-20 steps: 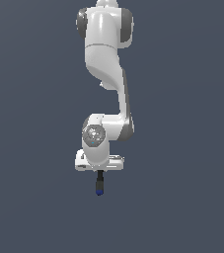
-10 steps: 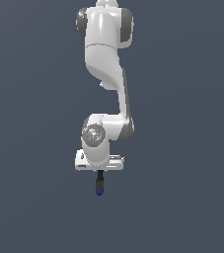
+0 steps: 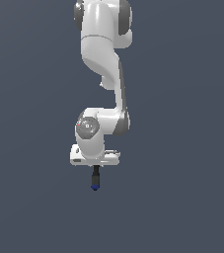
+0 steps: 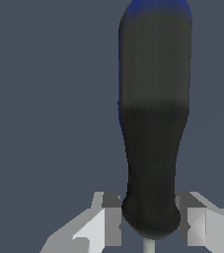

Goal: Pick up the object and move it to a goal position.

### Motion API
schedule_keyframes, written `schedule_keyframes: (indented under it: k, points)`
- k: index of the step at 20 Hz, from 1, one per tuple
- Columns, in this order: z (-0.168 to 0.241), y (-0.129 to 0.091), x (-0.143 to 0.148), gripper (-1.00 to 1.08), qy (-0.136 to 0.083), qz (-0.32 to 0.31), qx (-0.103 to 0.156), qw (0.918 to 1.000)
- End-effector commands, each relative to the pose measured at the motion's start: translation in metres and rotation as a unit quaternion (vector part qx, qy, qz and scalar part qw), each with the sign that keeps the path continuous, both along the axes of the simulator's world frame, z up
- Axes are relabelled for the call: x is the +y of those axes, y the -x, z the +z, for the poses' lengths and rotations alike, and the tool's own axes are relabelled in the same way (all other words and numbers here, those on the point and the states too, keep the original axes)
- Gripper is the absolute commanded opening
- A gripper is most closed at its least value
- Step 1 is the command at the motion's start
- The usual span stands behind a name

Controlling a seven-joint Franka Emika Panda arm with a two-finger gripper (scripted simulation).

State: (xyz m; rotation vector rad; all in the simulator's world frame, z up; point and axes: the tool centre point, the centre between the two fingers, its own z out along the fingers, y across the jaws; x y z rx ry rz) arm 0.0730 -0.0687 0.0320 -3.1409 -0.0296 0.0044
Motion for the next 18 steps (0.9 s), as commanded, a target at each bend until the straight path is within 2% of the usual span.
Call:
schedule_keyframes:
  k: [1, 18]
  points:
    - [0.010, 0.007, -0.010, -1.00, 0.000, 0.000, -0.001, 1.0000]
    - [0.116, 0.092, -0.118, -1.00, 0.000, -0.001, -0.001, 1.0000]
